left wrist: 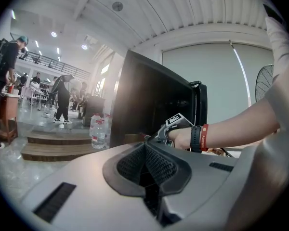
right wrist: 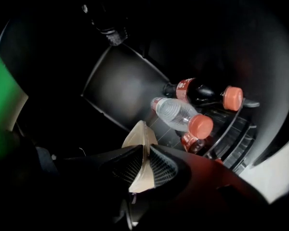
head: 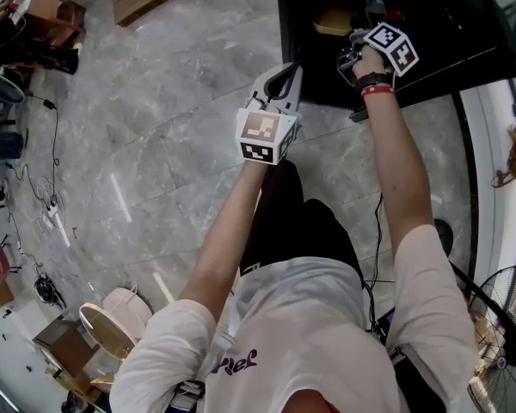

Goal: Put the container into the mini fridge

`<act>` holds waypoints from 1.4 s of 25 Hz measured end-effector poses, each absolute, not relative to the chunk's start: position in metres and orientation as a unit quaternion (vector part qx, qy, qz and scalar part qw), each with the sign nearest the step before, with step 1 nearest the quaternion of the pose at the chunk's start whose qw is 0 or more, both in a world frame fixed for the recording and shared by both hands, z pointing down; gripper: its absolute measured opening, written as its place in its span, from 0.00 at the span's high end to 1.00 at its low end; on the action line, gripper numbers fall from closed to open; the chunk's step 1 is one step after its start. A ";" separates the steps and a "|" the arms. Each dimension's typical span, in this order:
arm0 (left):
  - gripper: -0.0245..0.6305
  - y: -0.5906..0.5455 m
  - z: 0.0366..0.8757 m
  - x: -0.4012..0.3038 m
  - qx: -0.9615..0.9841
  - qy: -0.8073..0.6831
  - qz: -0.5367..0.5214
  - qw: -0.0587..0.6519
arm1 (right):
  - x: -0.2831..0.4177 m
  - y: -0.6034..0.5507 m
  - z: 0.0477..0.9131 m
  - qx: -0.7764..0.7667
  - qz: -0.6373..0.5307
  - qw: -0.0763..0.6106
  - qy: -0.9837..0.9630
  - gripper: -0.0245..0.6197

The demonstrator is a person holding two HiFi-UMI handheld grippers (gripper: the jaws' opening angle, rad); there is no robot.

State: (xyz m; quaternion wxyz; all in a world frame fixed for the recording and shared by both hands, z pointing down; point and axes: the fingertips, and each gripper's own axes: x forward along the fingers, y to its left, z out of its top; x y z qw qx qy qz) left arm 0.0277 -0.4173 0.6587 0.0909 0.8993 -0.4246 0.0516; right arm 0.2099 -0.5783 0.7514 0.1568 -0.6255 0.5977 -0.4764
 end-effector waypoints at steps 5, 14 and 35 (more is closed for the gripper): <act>0.93 -0.420 0.660 0.021 0.898 -0.427 0.047 0.096 | 0.204 -0.588 0.753 -0.618 -0.484 0.185 0.591 0.87; 0.93 -0.425 0.659 0.026 0.898 -0.426 0.044 0.100 | 0.206 -0.599 0.763 -0.623 -0.479 0.176 0.592 0.87; 0.93 -0.410 0.611 0.014 0.885 -0.439 0.066 0.136 | 0.189 -0.531 0.727 -0.633 -0.445 0.058 0.631 0.75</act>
